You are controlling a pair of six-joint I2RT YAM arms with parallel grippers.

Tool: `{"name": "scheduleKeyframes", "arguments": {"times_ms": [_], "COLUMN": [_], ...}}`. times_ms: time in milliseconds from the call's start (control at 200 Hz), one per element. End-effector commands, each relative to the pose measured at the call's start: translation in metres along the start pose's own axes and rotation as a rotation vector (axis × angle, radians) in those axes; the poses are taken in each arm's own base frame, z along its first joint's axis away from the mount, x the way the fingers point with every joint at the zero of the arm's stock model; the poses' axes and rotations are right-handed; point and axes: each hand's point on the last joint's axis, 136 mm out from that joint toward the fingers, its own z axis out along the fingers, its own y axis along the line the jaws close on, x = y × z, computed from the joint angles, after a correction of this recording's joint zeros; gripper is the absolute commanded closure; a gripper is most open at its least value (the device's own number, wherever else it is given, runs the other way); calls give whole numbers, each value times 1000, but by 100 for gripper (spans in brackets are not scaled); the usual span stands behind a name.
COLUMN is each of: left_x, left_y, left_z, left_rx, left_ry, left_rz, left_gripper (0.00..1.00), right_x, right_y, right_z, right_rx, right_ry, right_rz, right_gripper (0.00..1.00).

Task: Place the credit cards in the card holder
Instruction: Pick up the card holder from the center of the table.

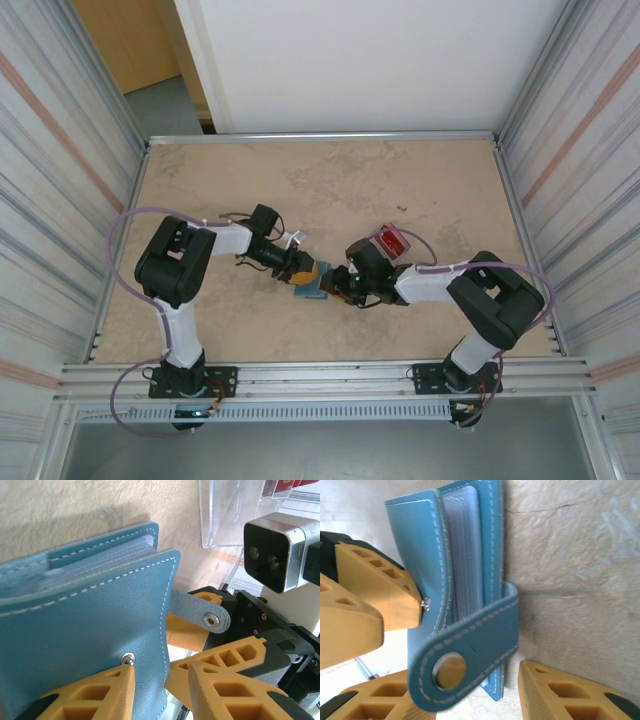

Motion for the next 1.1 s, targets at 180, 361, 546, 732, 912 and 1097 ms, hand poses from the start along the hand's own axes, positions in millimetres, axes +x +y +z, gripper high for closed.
{"name": "scheduleKeyframes", "arguments": {"times_ms": [180,361,546,732,912,1097], "left_x": [8,8,10,10,11,13], "left_y": [27,26,24,24,23,23], "left_z": [14,15,15,15,17,16], "left_rx": [-69,-68,-75,-77,-78,-79], "left_ry": [21,26,30,29,34,32], "left_rz": [-57,-63,-45,-43,-35,-36], "left_gripper": [67,67,67,67,67,67], "right_x": [-1,5,2,-3,-1,2], "right_y": [22,20,31,25,24,17], "right_z": [-5,11,14,2,12,18], "right_rx": [-117,-95,-133,-194,-250,-200], "right_ry": [-21,5,6,-17,8,15], "right_rz": [13,24,21,112,195,205], "right_gripper": [36,37,38,34,33,39]}}
